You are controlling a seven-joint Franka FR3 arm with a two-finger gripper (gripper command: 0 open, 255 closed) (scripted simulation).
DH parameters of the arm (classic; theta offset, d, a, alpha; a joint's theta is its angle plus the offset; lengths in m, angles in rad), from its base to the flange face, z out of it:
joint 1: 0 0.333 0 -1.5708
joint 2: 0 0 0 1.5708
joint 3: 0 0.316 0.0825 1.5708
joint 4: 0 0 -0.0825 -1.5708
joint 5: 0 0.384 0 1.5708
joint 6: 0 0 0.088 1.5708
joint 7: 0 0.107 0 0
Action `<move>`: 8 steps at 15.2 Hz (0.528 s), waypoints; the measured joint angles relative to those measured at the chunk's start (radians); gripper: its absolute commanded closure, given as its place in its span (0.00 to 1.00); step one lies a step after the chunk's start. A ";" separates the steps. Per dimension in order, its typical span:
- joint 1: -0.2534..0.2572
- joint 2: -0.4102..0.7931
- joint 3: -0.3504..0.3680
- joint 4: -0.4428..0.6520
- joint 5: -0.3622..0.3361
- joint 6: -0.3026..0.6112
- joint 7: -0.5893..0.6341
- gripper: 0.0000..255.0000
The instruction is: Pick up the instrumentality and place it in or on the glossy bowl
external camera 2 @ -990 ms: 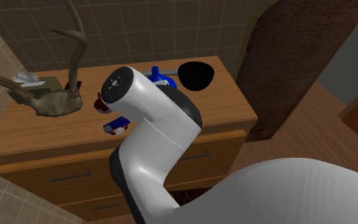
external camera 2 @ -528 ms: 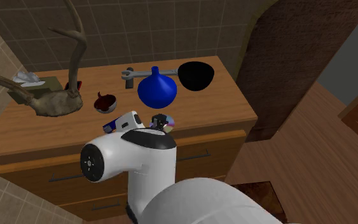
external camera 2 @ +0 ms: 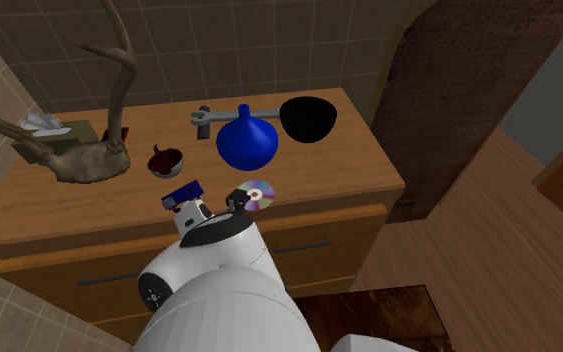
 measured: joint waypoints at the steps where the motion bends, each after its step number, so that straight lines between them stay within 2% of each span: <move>1: -0.038 0.000 0.027 0.006 -0.022 0.014 0.020 0.00; 2: -0.093 -0.002 0.060 0.014 -0.053 0.035 0.046 0.00; 3: -0.117 -0.002 0.076 0.018 -0.066 0.044 0.057 0.00; 8: -0.142 -0.002 0.091 0.025 -0.078 0.052 0.064 0.00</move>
